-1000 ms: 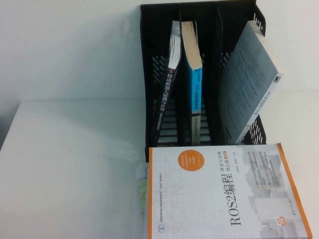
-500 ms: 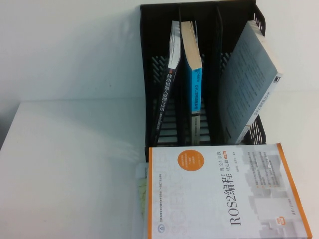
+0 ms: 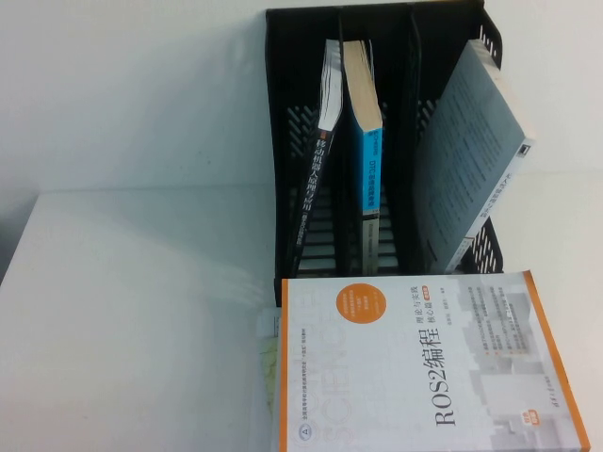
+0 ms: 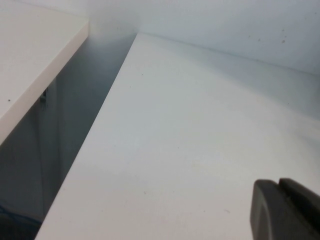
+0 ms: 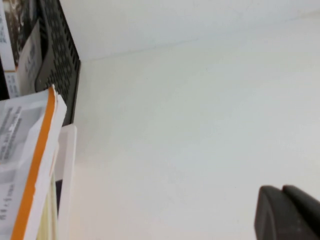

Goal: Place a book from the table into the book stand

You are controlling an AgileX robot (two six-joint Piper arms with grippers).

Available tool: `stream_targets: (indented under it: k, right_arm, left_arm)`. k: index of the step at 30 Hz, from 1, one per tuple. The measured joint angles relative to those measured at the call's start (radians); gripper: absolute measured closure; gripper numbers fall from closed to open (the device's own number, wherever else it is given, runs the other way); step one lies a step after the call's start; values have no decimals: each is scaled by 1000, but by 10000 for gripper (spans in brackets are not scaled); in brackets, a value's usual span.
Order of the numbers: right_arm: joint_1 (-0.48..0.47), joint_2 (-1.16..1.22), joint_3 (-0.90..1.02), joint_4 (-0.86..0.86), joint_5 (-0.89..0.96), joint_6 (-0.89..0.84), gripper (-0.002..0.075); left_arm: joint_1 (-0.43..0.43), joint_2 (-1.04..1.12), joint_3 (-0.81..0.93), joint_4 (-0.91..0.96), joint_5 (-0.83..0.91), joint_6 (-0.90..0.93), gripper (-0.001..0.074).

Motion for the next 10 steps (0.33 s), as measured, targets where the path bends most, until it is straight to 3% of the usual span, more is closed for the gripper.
stream_targets:
  k: [10]
  right_arm:
    - [-9,0,-2,2,17,-123,729]
  left_arm:
    - [0,-2,0,0,0,2,738]
